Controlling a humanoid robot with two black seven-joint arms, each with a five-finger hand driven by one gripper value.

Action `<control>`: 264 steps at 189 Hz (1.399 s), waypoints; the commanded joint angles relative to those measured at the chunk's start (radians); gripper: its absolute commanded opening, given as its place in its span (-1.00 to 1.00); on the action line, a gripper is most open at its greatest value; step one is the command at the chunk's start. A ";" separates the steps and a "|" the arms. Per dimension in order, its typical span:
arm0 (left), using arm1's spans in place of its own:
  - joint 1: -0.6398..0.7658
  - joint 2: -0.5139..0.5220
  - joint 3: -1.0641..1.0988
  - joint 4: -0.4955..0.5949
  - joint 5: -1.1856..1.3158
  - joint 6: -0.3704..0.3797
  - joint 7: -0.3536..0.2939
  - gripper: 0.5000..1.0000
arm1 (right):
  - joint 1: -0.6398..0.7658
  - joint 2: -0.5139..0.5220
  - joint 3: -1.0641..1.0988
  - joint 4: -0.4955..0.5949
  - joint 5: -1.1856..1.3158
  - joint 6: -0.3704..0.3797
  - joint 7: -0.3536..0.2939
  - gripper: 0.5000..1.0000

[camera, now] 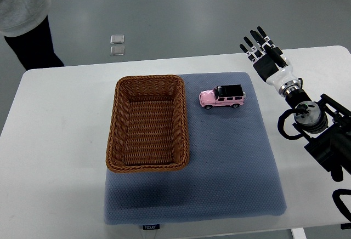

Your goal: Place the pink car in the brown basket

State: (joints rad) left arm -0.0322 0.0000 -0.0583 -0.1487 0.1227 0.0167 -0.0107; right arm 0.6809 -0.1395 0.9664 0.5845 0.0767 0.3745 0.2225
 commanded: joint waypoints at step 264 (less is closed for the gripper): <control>-0.002 0.000 0.008 -0.005 0.002 -0.004 0.000 1.00 | 0.482 -0.115 -0.876 0.083 -1.256 0.026 -0.219 0.62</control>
State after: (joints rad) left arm -0.0330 0.0000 -0.0507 -0.1535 0.1245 0.0122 -0.0106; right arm 1.1793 -0.2559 0.0893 0.6877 -1.1796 0.4033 0.0065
